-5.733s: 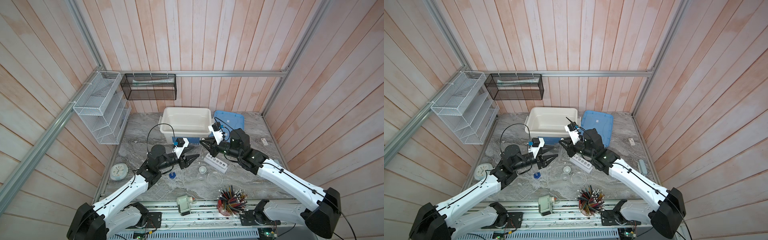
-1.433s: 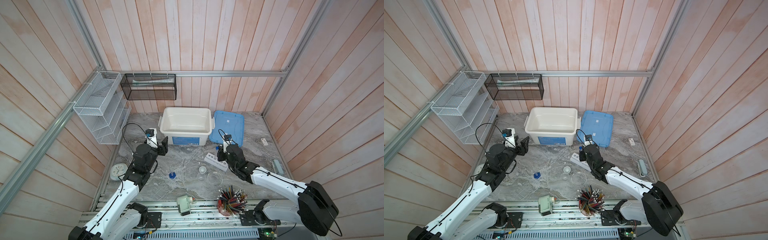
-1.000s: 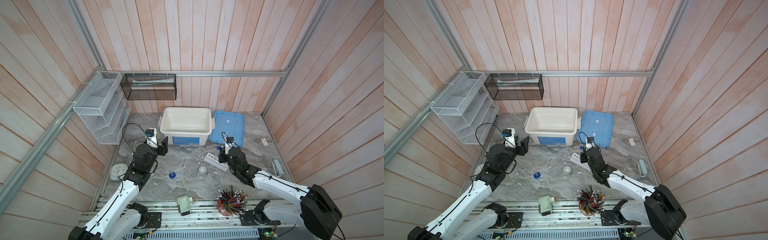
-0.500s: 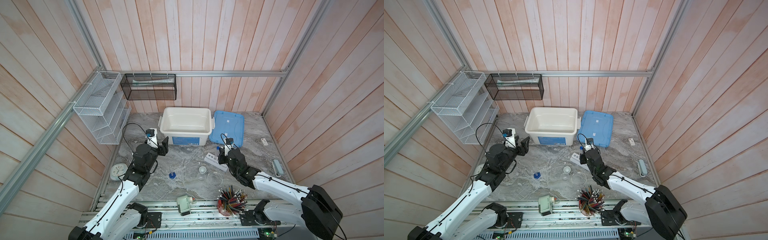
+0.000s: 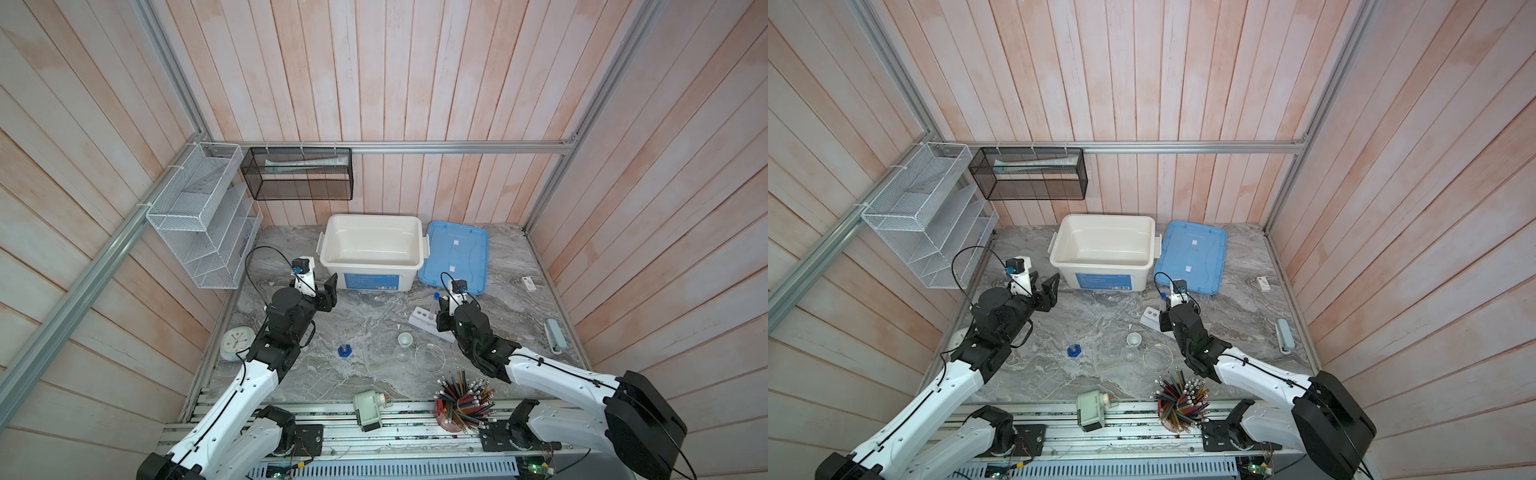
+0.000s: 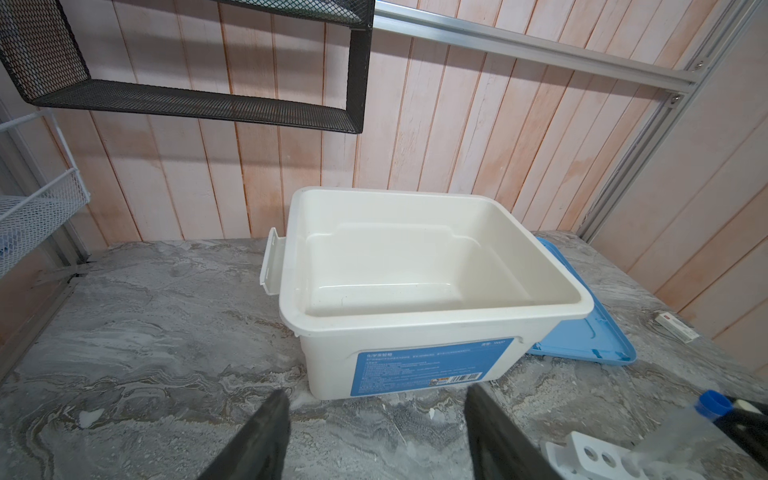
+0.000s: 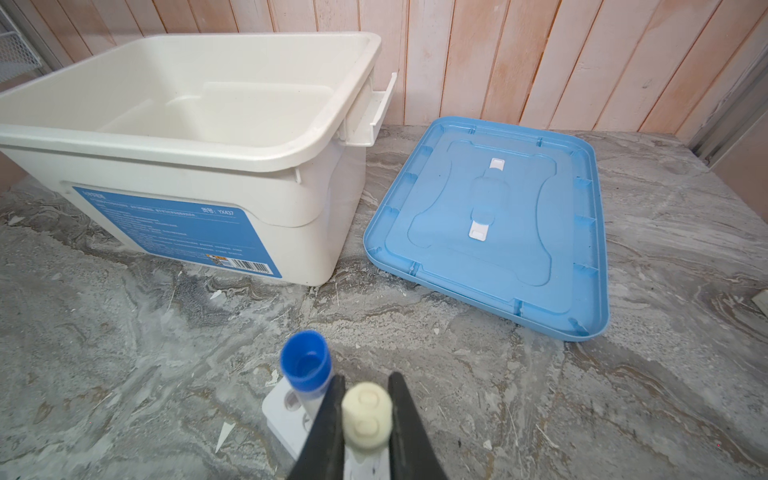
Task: Organize the chemistry lab equipment
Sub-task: 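Lower the white-capped tube into the white rack with the right gripper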
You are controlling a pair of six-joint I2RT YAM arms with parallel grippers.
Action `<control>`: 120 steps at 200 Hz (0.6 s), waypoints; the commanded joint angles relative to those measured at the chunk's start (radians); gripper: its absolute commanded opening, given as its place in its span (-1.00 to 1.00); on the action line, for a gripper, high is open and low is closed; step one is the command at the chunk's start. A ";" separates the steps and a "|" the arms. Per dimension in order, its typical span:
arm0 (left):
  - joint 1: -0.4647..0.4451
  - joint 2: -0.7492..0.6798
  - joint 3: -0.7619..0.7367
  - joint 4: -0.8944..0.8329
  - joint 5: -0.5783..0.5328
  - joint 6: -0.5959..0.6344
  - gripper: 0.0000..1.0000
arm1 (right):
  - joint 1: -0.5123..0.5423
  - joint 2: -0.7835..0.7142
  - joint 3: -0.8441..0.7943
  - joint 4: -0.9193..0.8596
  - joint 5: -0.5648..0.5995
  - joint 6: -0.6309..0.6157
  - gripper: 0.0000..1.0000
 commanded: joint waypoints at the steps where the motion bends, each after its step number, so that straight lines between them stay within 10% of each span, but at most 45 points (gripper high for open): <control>1: 0.005 -0.010 0.015 0.005 0.019 0.011 0.36 | 0.005 -0.013 -0.017 -0.044 0.028 0.004 -0.56; 120: 0.006 -0.027 0.034 -0.028 0.025 -0.027 0.39 | 0.004 -0.081 0.269 -0.234 0.043 -0.108 0.02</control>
